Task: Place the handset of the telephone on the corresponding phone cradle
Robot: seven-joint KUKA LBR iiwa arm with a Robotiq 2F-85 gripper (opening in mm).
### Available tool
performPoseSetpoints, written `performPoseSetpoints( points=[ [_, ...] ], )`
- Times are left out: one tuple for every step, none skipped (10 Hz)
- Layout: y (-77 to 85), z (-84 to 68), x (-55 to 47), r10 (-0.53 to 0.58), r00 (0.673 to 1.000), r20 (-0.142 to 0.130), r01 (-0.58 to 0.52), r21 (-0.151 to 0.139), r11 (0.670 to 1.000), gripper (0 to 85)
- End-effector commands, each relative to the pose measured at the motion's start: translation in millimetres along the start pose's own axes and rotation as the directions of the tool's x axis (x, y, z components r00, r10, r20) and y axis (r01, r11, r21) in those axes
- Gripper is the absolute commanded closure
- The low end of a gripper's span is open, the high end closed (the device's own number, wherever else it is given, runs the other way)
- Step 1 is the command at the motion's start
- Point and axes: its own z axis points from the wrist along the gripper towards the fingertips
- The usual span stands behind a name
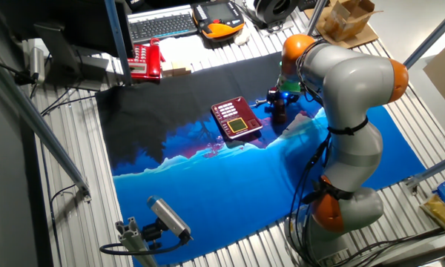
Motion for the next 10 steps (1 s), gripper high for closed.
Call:
performPoseSetpoints(
  points=[
    [-0.3, -0.2, -0.2, -0.008, 1.000, 0.000, 0.008, 0.000, 1.000, 34.0],
    [-0.9, -0.4, -0.7, -0.022, 1.000, -0.003, 0.022, -0.002, 1.000, 34.0],
    [-1.5, -0.6, -1.3, -0.036, 0.999, -0.007, 0.036, -0.004, 0.999, 34.0],
    [-2.1, -0.9, -1.7, -0.044, 0.999, -0.011, 0.044, -0.014, 0.999, 34.0],
    [-2.2, -1.1, -1.8, -0.057, 0.998, -0.013, 0.056, -0.017, 0.998, 51.0],
    [-2.3, -2.0, -2.1, -0.075, 0.997, -0.024, 0.075, -0.025, 0.997, 51.0],
    [-2.3, -5.3, -2.8, -0.105, 0.994, -0.036, 0.104, -0.035, 0.994, 68.0],
    [-2.6, -12.0, -4.4, -0.138, 0.989, -0.061, 0.134, -0.071, 0.988, 68.0],
    [-2.5, -22.4, -5.7, -0.156, 0.985, -0.080, 0.148, -0.098, 0.984, 85.0],
    [-0.5, -34.8, -5.9, -0.162, 0.983, -0.086, 0.155, -0.084, 0.984, 85.0]
  ],
)
